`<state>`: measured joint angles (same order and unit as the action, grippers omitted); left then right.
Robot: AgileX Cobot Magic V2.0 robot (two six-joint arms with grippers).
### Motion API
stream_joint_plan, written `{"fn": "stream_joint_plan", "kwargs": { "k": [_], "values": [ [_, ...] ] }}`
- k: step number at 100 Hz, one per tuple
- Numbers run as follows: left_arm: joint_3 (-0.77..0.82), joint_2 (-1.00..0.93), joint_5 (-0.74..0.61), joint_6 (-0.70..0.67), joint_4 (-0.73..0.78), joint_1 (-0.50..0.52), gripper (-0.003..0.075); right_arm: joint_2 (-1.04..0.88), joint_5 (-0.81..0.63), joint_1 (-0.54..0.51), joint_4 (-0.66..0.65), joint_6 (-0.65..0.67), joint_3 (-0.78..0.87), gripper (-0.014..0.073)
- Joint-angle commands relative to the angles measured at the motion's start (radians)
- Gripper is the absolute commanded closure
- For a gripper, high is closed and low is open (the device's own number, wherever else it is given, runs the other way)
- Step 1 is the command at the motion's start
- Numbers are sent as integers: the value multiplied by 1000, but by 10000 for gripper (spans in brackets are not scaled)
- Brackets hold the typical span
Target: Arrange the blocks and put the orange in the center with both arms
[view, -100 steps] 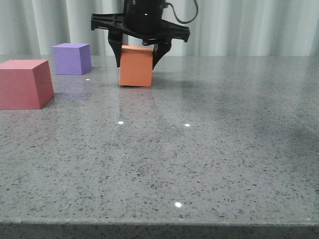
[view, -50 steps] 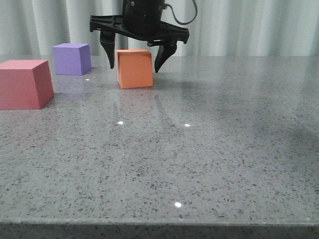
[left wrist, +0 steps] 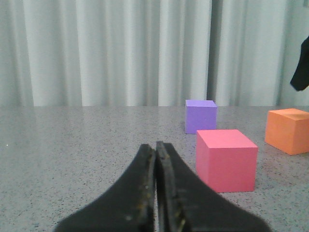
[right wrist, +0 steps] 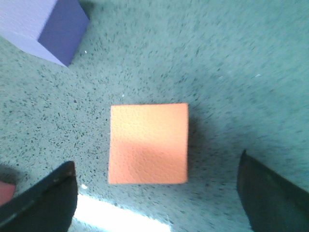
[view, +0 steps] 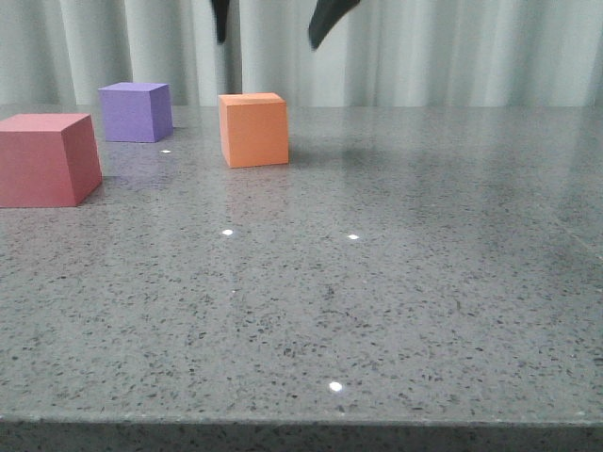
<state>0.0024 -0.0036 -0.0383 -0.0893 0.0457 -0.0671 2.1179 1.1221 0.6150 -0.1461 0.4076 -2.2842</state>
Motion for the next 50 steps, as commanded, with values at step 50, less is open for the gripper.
{"fn": "stream_joint_plan", "kwargs": {
  "k": [50],
  "values": [
    [42,-37,-82,-3,-7,2,741,-325,36,-251,-37,-197,192,-60]
  ]
}}
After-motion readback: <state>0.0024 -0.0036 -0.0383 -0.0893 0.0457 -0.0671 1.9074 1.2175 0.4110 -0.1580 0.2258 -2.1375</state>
